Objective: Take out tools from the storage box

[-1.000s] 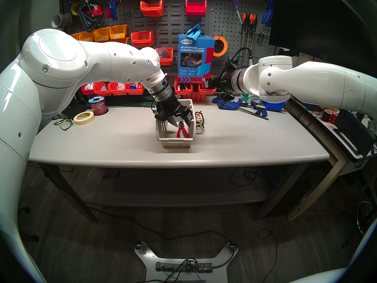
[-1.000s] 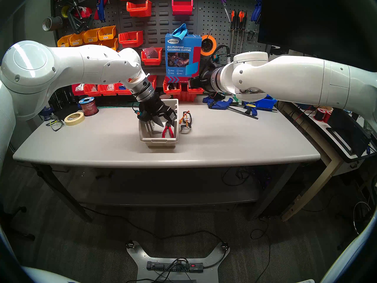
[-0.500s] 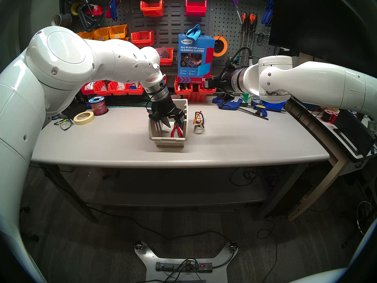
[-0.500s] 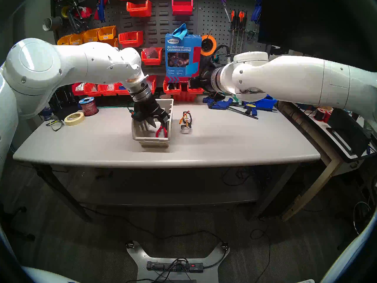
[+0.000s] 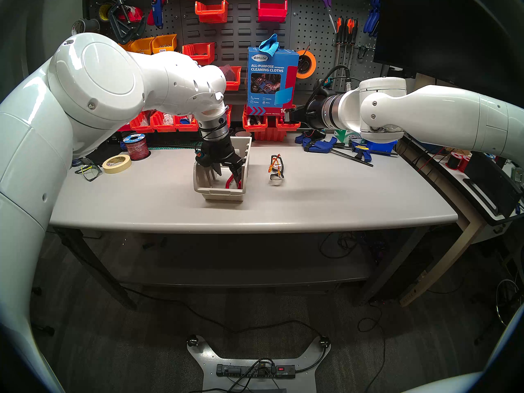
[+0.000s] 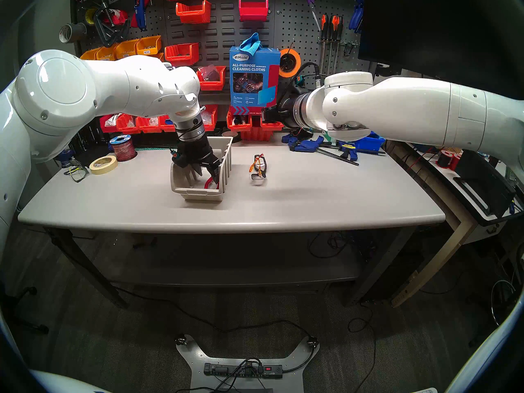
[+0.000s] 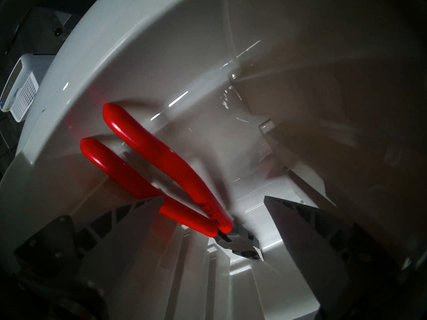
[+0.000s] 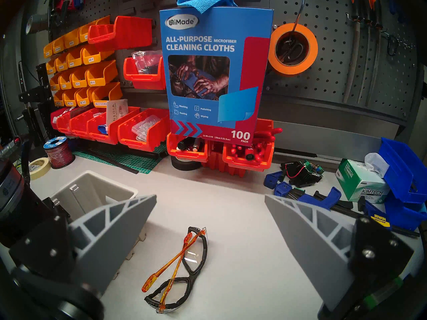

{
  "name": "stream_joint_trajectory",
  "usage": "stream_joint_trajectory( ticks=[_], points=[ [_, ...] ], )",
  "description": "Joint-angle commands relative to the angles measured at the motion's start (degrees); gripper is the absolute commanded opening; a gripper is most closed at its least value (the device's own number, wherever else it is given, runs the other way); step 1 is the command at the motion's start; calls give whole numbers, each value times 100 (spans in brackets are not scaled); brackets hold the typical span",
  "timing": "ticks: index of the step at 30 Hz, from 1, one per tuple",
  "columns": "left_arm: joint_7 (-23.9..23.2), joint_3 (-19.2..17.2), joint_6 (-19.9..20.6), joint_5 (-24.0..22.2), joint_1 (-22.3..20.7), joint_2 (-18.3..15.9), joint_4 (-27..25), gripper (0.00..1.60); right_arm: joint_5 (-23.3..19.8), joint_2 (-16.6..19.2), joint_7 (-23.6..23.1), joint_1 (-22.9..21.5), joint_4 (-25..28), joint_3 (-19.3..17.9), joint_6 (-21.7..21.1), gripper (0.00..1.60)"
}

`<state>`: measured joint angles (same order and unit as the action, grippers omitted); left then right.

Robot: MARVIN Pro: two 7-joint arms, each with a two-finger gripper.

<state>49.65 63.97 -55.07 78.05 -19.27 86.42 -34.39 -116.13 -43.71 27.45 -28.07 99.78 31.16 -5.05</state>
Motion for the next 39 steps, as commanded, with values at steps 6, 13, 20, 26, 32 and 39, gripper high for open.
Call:
stream_joint_trajectory(
  ticks=[6,13,20,26,32,39],
  points=[
    [371,239,7,152,216,72,-49,79,15,-7,8,-111,-13,-83,16,160],
    [356,286,7,143,308,48,-93,87,15,-7,7,-110,-13,-83,16,160],
    [349,309,7,125,322,54,-93,130,15,-7,7,-109,-13,-83,17,160],
    [351,318,7,104,335,46,-99,139,14,-7,7,-108,-13,-82,18,160],
    [324,314,7,73,410,39,-100,136,14,-7,6,-107,-13,-81,18,160],
    [294,321,7,7,522,-29,-109,125,14,-7,6,-104,-14,-80,19,160]
  ],
)
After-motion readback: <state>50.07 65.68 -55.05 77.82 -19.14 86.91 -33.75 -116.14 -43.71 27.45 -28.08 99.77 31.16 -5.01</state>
